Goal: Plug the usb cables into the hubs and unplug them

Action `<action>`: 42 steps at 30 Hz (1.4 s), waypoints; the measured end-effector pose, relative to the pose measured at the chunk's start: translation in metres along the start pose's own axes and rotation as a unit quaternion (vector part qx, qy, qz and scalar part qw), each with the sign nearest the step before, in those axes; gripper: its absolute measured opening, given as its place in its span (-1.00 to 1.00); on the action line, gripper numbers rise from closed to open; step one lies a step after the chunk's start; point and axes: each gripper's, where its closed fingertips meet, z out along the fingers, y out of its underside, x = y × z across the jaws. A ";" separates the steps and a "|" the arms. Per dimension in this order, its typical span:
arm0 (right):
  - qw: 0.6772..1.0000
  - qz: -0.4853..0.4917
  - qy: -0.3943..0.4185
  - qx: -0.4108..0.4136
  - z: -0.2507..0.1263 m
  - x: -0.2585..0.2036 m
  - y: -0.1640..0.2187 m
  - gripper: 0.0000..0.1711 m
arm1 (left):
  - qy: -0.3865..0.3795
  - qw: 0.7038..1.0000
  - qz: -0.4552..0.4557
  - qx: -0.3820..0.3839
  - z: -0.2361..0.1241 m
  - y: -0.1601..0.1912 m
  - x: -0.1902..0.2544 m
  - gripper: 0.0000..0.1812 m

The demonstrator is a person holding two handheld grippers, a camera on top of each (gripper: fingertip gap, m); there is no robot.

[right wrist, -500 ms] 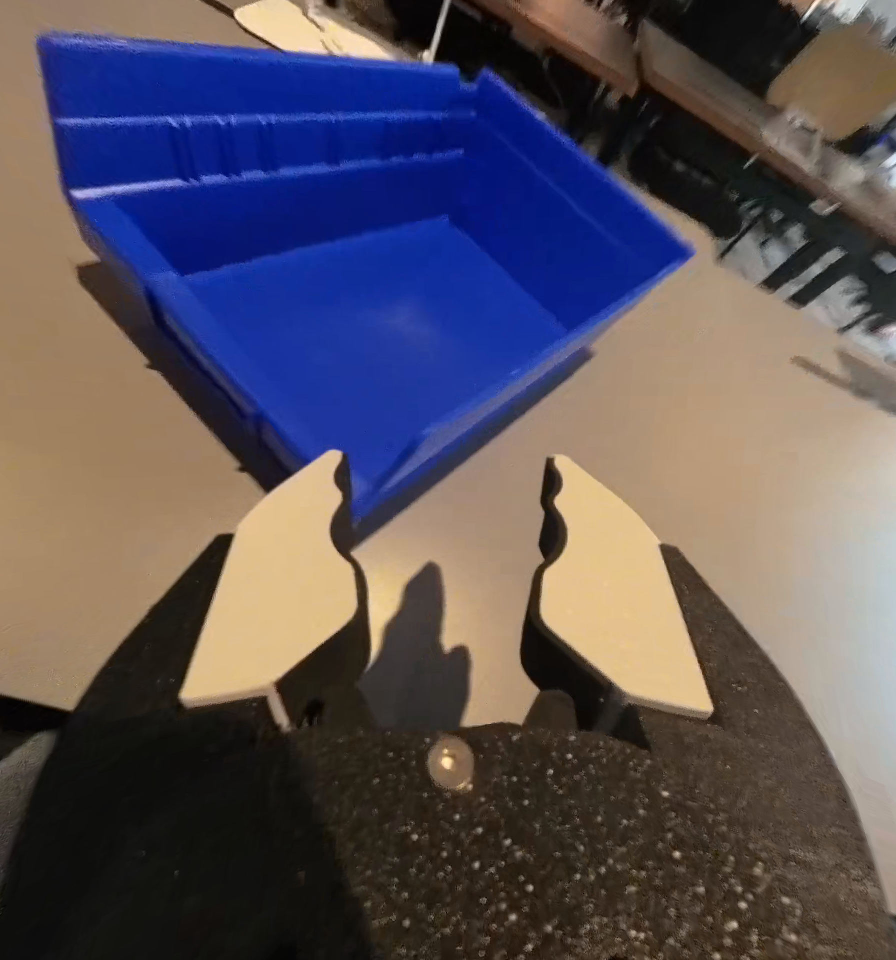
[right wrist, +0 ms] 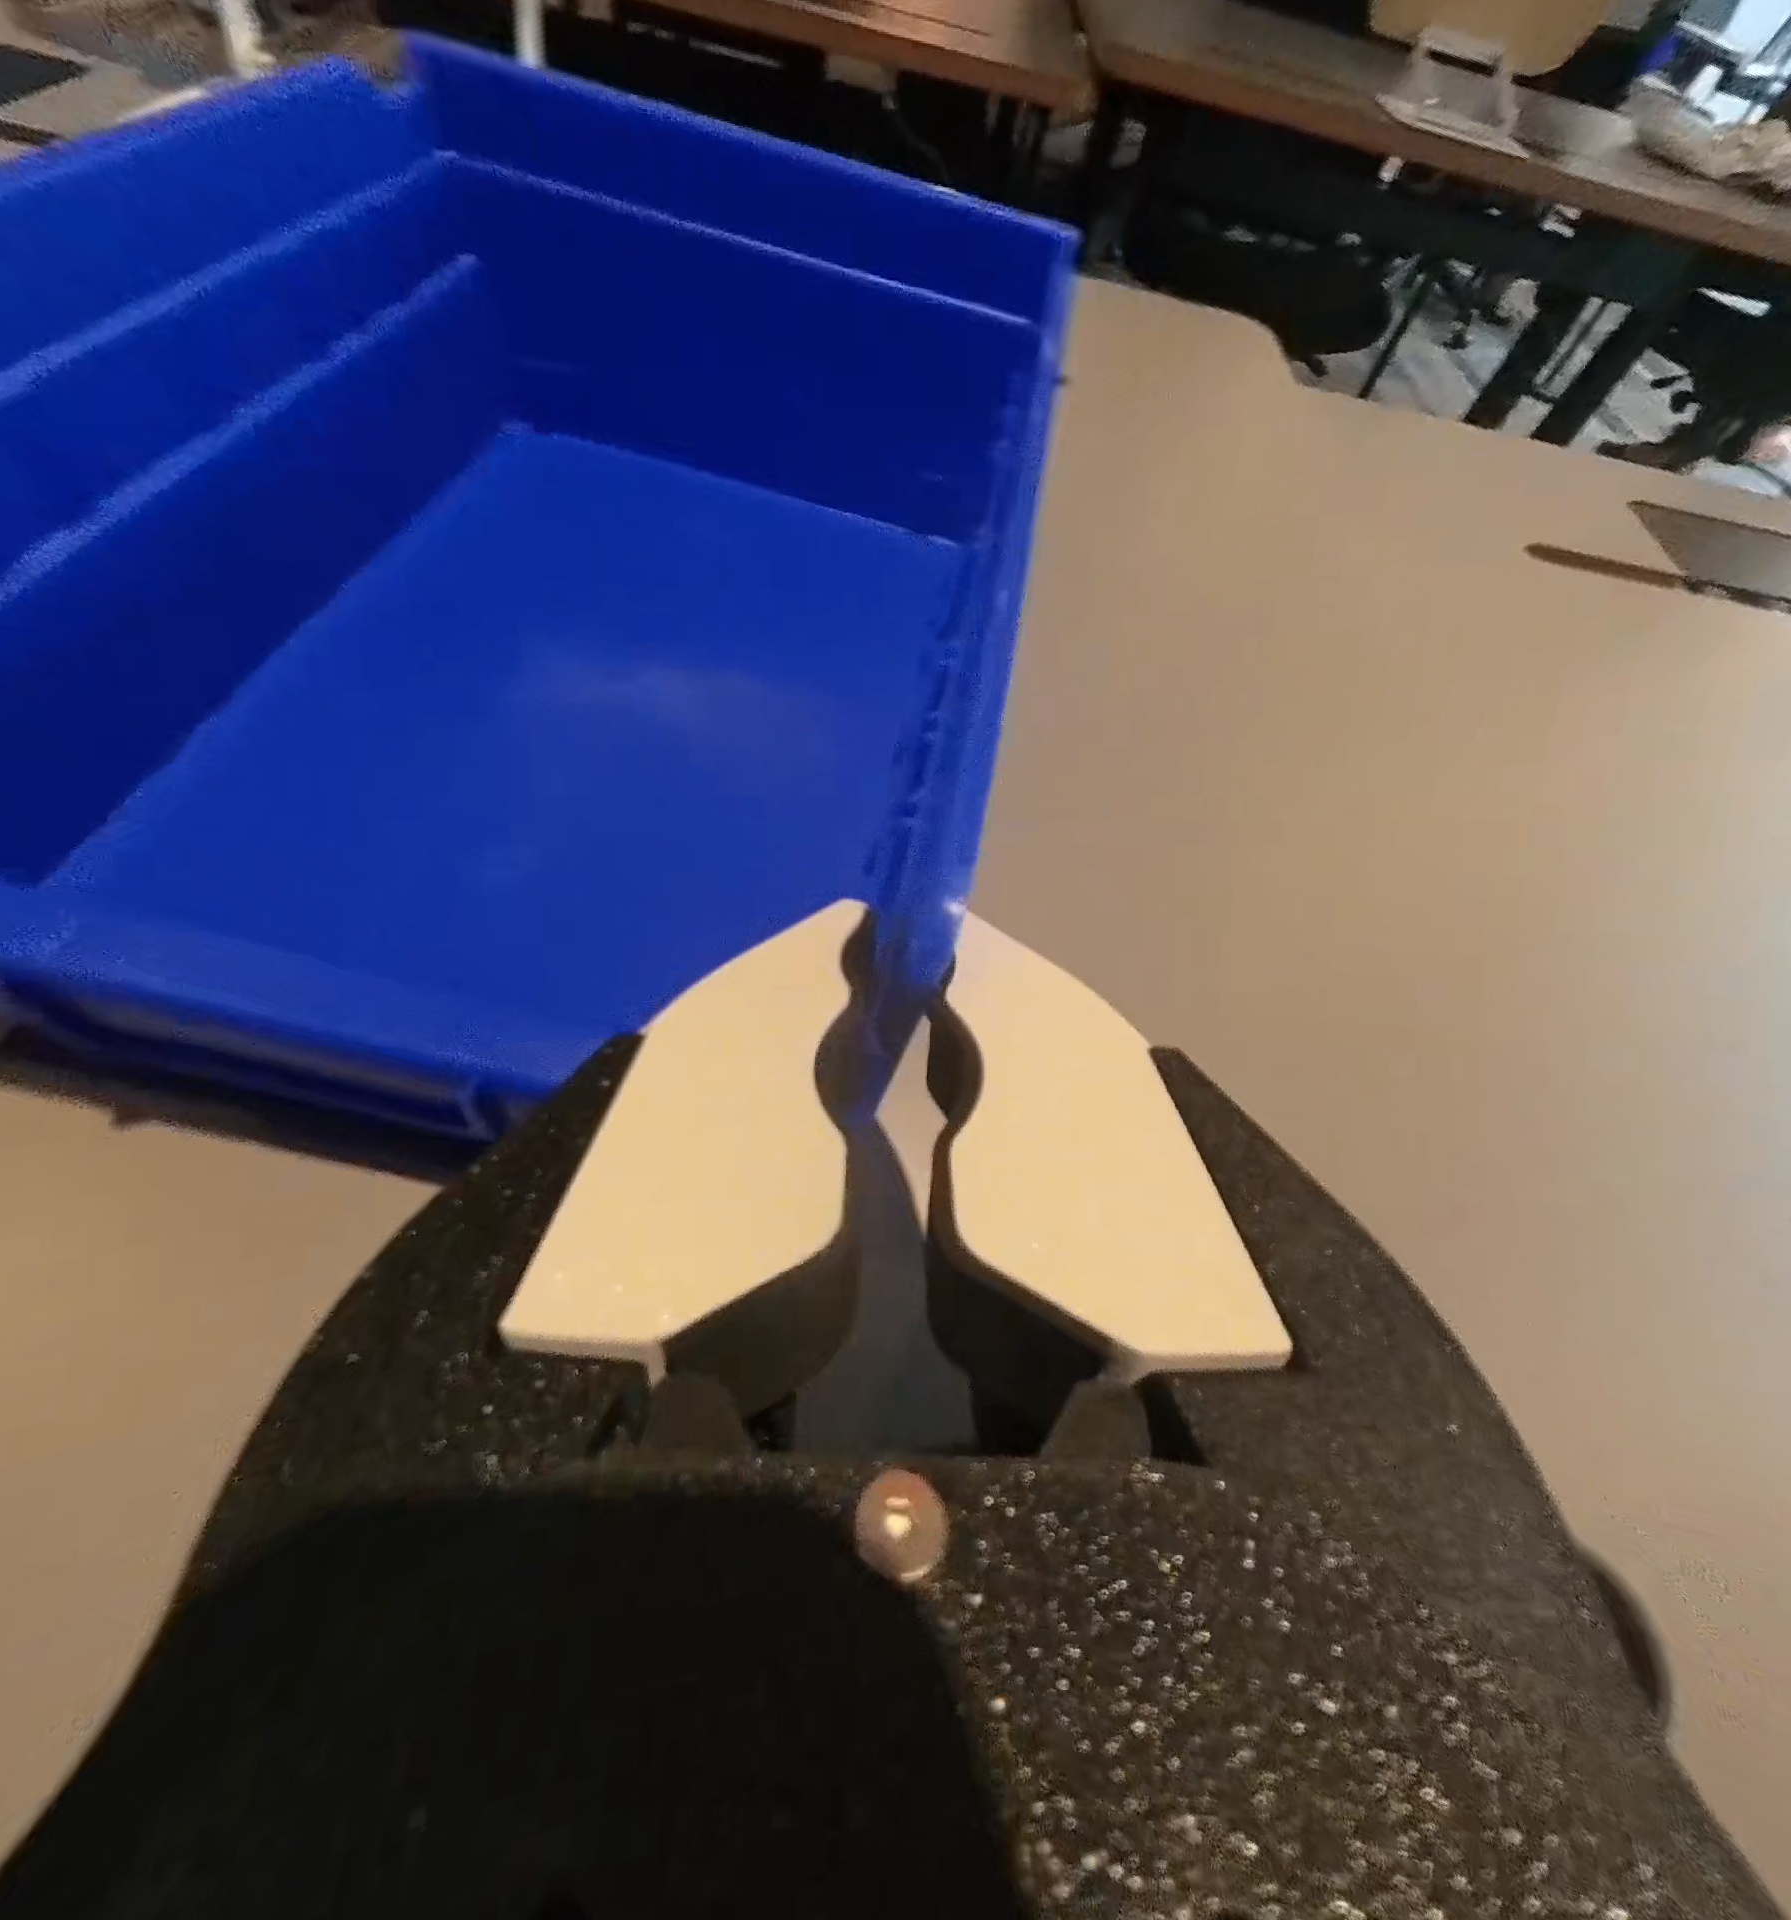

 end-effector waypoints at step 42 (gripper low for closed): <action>0.999 0.009 0.034 0.037 0.053 -0.037 -0.042 -0.91 | 0.002 1.000 0.015 -0.007 -0.002 0.002 0.005 -0.78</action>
